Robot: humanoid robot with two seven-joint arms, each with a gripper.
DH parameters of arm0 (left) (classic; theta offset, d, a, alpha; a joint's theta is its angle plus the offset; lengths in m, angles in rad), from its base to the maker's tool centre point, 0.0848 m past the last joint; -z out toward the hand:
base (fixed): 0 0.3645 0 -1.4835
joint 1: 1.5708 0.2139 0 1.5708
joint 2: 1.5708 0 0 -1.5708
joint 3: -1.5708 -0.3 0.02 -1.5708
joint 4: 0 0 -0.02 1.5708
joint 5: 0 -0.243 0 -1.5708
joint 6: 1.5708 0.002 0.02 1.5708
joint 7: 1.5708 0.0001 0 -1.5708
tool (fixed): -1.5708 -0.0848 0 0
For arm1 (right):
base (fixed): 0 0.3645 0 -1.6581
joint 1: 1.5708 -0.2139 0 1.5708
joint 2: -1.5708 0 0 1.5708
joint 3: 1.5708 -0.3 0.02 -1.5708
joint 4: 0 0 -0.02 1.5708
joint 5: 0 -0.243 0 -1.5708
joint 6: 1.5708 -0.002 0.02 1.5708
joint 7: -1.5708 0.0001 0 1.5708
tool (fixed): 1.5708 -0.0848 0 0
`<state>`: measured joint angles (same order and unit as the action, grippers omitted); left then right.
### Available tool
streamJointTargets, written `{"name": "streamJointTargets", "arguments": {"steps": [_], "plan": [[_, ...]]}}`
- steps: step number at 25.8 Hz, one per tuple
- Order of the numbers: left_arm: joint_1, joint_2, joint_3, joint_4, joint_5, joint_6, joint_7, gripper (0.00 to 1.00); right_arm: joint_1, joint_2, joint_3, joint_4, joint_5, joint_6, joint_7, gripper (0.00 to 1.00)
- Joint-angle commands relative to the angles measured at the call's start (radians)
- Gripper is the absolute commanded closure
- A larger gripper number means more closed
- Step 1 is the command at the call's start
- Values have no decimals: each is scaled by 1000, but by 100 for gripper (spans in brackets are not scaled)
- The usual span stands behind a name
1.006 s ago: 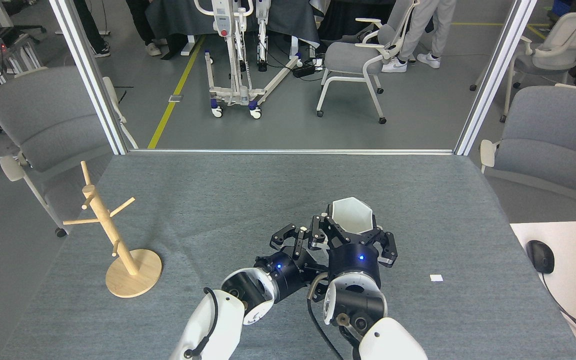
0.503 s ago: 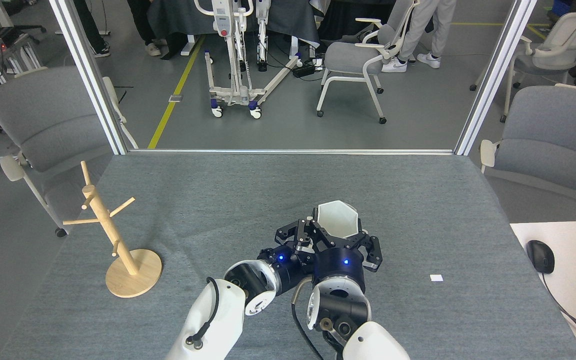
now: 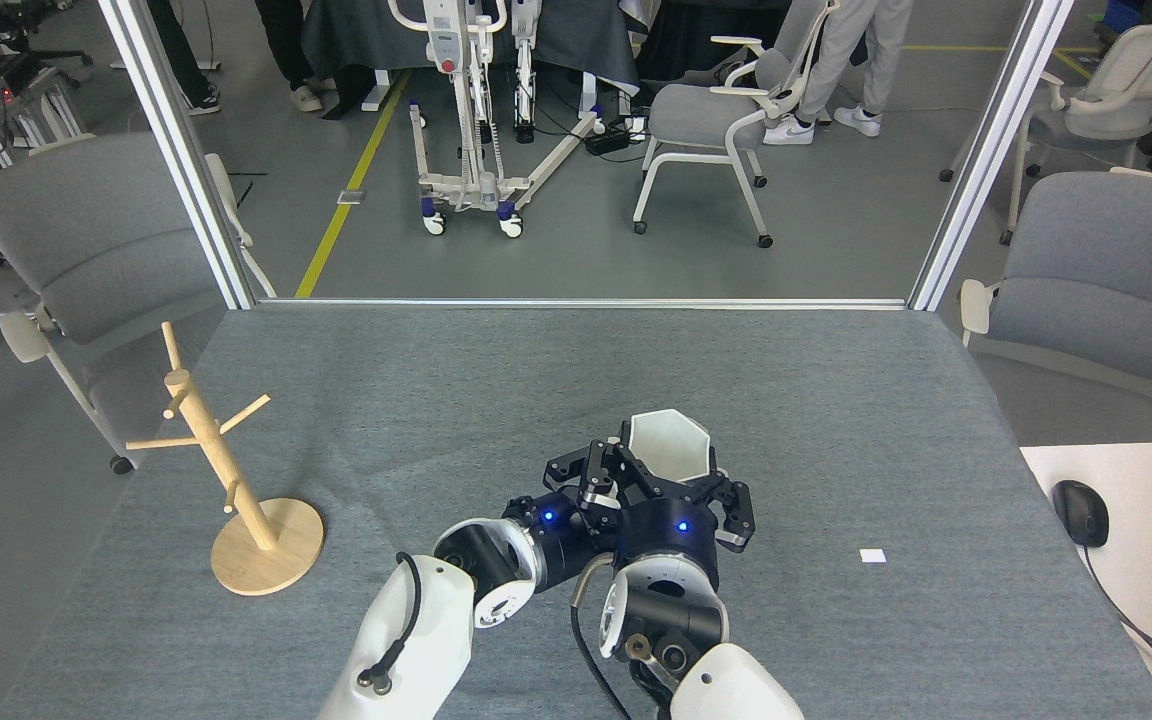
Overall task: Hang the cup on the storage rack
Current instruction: 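Grasp the cup with the left gripper beside the right gripper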
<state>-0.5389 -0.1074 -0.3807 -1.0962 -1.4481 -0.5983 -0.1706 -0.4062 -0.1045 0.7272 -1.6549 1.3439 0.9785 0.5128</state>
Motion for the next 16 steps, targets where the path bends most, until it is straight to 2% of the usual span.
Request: {"name": "streamJointTargets", "arguments": {"steps": [1,4,11,16], "plan": [[-1,2,2,2,0,2,0,100,-6,0,5,3,1,-61,-4,1],[0,2,2,19,-2,3,0,100,-6,2,-2,3,1,-90,-37,1],[3,3,0,52,-6,2,0,100,4,11,-3,3,-15,-98,-347,1],[37,6,0,41,-12,8,0,100,7,22,-22,1,-19,-98,-447,1]]}}
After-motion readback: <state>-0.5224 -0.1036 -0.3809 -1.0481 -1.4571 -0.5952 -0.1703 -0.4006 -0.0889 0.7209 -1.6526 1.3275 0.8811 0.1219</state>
